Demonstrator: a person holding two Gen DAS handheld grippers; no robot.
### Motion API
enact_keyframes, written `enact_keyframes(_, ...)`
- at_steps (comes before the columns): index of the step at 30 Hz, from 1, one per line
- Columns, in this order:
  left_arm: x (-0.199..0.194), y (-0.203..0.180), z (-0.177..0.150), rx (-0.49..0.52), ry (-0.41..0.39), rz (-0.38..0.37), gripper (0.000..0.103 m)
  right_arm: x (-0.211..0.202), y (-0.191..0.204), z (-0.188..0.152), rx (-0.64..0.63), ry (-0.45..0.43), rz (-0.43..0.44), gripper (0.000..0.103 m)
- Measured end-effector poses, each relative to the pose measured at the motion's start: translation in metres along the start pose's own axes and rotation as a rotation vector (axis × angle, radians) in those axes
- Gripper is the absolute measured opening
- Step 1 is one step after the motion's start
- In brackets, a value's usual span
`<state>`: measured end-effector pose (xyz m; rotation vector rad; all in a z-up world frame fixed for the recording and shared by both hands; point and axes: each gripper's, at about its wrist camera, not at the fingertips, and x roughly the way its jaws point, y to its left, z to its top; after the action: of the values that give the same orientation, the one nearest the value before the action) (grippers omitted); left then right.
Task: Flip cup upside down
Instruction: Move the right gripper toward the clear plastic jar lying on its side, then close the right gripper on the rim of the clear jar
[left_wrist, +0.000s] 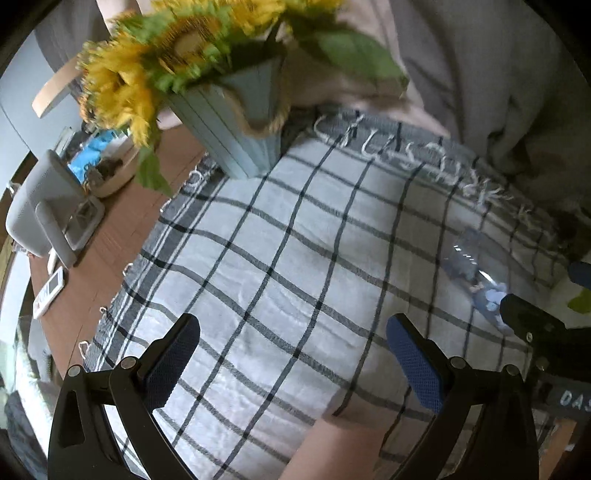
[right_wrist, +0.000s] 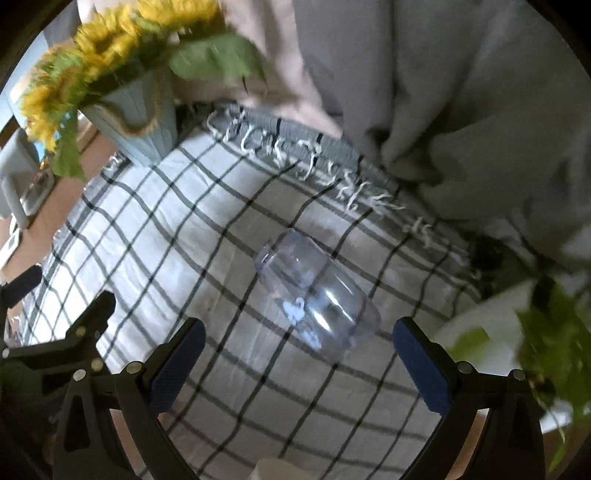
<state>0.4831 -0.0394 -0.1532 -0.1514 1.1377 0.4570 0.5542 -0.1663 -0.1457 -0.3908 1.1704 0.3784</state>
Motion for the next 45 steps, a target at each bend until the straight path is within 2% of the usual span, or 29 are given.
enact_keyframes(5,0.025,-0.011,0.009,0.007,0.05,0.043,0.103,0.043,-0.007,0.016,-0.031,0.105,-0.003,0.101)
enact_keyframes(15,0.059,-0.026,0.018,0.036,0.114,0.062,0.103,0.103,-0.01,0.033,-0.105,0.258,0.012,0.1)
enact_keyframes(17,0.059,-0.03,0.02,0.05,0.104,0.074,0.103,0.111,-0.008,0.031,-0.124,0.274,-0.004,0.1)
enact_keyframes(21,0.06,-0.034,0.021,0.069,0.096,0.072,0.103,0.115,-0.01,0.029,-0.123,0.26,-0.028,0.09)
enact_keyframes(27,0.055,-0.033,0.02,0.083,0.085,0.05,0.103,0.101,-0.025,0.021,-0.046,0.226,0.028,0.086)
enact_keyframes(33,0.036,-0.019,0.017,0.089,0.033,0.032,0.103,0.06,-0.043,0.009,0.06,0.159,0.067,0.081)
enact_keyframes(39,0.016,-0.003,0.012,0.075,-0.007,-0.002,0.103,0.019,-0.044,-0.004,0.11,0.094,0.074,0.075)
enact_keyframes(45,-0.001,0.012,0.006,0.074,-0.044,-0.02,0.103,-0.006,-0.035,-0.013,0.13,0.091,0.05,0.074)
